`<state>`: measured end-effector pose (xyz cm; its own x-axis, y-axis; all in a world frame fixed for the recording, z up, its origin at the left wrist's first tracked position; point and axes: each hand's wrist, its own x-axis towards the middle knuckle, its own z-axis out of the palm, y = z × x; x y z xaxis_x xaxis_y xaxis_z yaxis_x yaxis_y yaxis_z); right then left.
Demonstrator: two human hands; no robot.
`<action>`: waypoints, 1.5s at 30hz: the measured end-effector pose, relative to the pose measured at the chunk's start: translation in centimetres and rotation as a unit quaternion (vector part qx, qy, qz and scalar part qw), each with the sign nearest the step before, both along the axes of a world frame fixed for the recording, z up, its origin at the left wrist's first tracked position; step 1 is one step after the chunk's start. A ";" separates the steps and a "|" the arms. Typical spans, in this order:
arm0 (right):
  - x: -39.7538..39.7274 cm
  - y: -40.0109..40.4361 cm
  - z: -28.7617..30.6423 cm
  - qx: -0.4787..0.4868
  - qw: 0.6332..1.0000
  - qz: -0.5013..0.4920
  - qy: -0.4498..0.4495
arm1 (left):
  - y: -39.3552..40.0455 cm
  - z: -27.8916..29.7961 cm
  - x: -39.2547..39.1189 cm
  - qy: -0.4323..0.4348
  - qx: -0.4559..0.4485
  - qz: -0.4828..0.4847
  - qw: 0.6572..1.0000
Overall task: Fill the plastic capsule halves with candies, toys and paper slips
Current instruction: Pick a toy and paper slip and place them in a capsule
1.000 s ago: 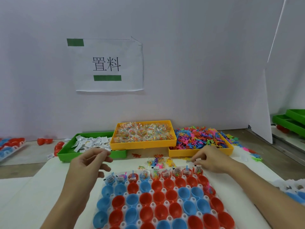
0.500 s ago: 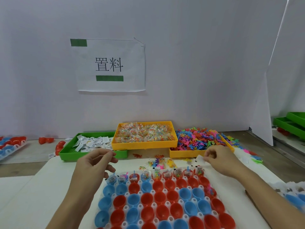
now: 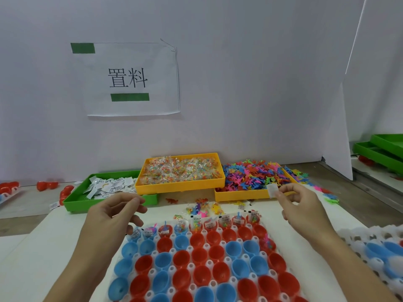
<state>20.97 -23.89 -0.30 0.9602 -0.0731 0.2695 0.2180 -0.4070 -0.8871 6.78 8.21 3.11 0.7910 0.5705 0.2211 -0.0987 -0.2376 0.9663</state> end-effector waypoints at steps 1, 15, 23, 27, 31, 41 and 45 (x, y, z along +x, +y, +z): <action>0.0 -0.1 -0.1 0.015 1.000 0.006 0.012 | 0.0 -0.1 0.0 0.000 0.001 0.000 1.000; -0.7 0.6 0.8 0.324 0.933 0.096 0.127 | -0.2 -0.3 0.2 -0.001 -0.002 -0.003 1.000; -1.1 0.3 0.9 0.186 0.971 0.130 0.078 | -0.3 -0.2 0.1 -0.002 0.003 -0.006 1.000; -1.5 0.0 1.1 0.070 0.983 0.161 0.061 | -0.4 0.0 0.0 0.000 0.004 -0.006 1.000; -2.0 -0.6 1.7 0.002 0.977 0.207 0.058 | -0.3 0.0 -0.1 -0.001 0.002 -0.007 1.000; -2.6 -0.8 1.9 -0.076 0.957 0.266 0.084 | -0.1 -0.3 0.1 0.003 0.004 -0.007 1.000; -2.6 -0.7 1.8 -0.095 0.956 0.263 0.092 | -0.1 -0.2 0.2 0.006 0.006 -0.005 1.000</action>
